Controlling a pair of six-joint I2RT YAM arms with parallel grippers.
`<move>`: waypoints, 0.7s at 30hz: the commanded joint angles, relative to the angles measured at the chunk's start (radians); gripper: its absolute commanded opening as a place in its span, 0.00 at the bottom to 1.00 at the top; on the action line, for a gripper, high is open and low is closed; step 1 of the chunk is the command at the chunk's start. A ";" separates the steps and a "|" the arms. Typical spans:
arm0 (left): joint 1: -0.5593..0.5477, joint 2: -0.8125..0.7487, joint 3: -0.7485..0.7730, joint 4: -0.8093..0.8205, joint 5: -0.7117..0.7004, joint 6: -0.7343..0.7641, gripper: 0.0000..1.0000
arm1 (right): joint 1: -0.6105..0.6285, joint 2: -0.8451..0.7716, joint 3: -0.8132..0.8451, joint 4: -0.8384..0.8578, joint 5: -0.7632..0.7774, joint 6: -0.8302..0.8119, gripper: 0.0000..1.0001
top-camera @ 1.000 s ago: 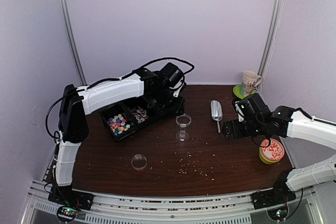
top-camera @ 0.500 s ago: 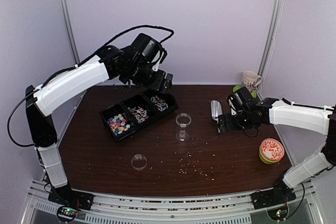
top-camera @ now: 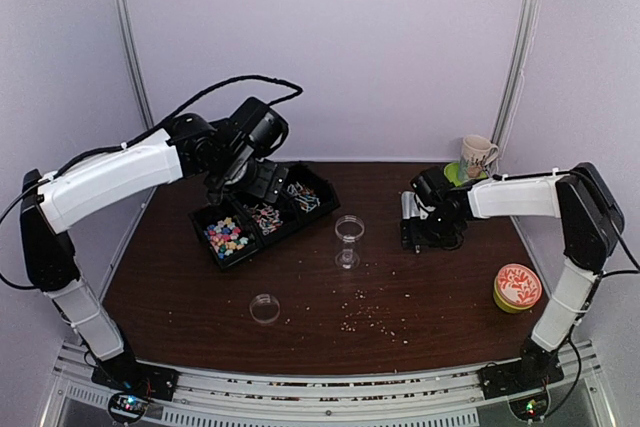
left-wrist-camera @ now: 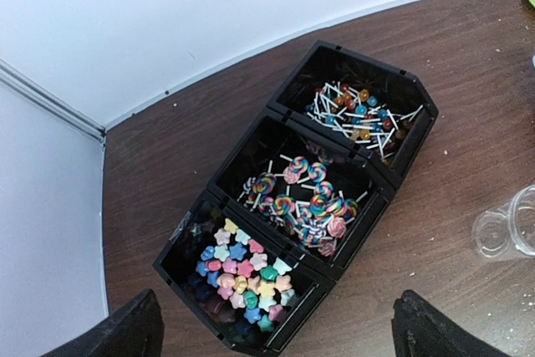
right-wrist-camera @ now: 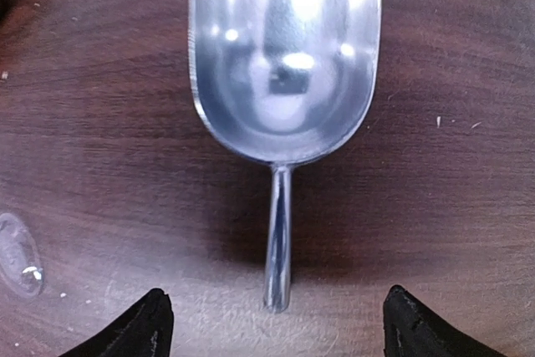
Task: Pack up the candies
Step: Pick up the spatula from the center of the board.
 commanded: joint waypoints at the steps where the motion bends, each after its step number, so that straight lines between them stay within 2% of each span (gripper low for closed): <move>1: 0.013 -0.056 -0.065 0.030 -0.039 -0.041 0.98 | -0.017 0.053 0.044 -0.003 -0.004 0.040 0.86; 6: 0.014 -0.101 -0.156 0.070 -0.033 -0.055 0.98 | -0.019 0.103 0.077 -0.011 -0.004 0.059 0.84; 11: 0.025 -0.131 -0.213 0.102 -0.015 -0.070 0.98 | -0.020 0.150 0.108 -0.015 0.009 0.063 0.76; 21: 0.040 -0.179 -0.282 0.136 0.007 -0.096 0.98 | -0.020 0.192 0.094 0.004 0.040 0.080 0.49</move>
